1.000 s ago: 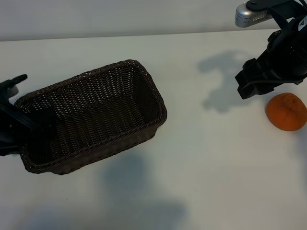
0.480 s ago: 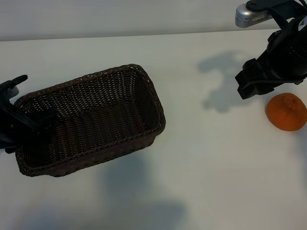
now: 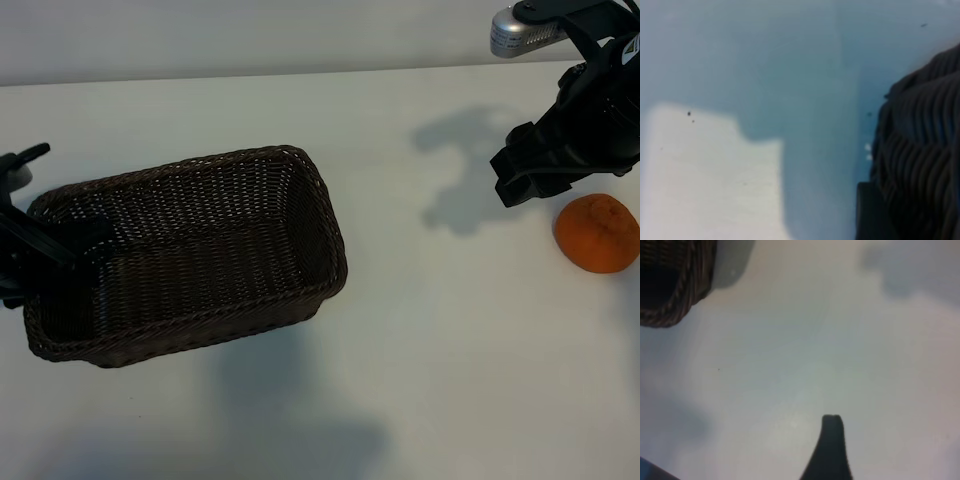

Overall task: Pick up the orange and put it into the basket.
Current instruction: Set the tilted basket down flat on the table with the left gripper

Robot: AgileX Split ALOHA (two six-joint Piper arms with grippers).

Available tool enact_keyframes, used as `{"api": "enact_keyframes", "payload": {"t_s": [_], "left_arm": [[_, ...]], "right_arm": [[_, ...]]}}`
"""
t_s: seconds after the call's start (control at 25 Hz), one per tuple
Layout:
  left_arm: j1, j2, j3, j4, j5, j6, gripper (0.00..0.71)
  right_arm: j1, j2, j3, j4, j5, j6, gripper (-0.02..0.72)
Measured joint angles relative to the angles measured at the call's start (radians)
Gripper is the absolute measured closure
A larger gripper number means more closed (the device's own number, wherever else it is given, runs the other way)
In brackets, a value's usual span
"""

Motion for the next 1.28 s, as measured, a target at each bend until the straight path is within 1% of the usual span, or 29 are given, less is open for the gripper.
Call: {"api": "enact_keyframes", "payload": {"t_s": [0.2, 0.36, 0.4, 0.6, 0.88, 1.04, 1.28], "left_arm": [[0.000, -0.041, 0.000, -0.116, 0.002, 0.108, 0.313], [0.000, -0.062, 0.000, -0.242, 0.019, 0.224, 0.323], [0.000, -0.066, 0.000, -0.270, 0.026, 0.247, 0.376], [0.000, -0.069, -0.016, -0.356, 0.057, 0.346, 0.378], [0.000, -0.070, -0.084, -0.375, 0.114, 0.376, 0.378], [0.000, -0.070, -0.119, -0.376, 0.129, 0.378, 0.378], [0.000, -0.070, -0.124, -0.428, 0.131, 0.384, 0.378]], "right_arm": [[0.000, 0.000, 0.000, 0.000, 0.001, 0.000, 0.108], [0.000, 0.000, 0.000, 0.000, 0.002, 0.000, 0.108], [0.000, 0.000, 0.000, 0.000, 0.002, 0.000, 0.108], [0.000, 0.000, 0.000, 0.000, 0.002, -0.001, 0.108], [0.000, 0.000, 0.000, 0.000, 0.003, -0.001, 0.108], [0.000, 0.000, 0.000, 0.000, 0.003, -0.001, 0.108], [0.000, 0.000, 0.000, 0.000, 0.005, 0.000, 0.108]]}}
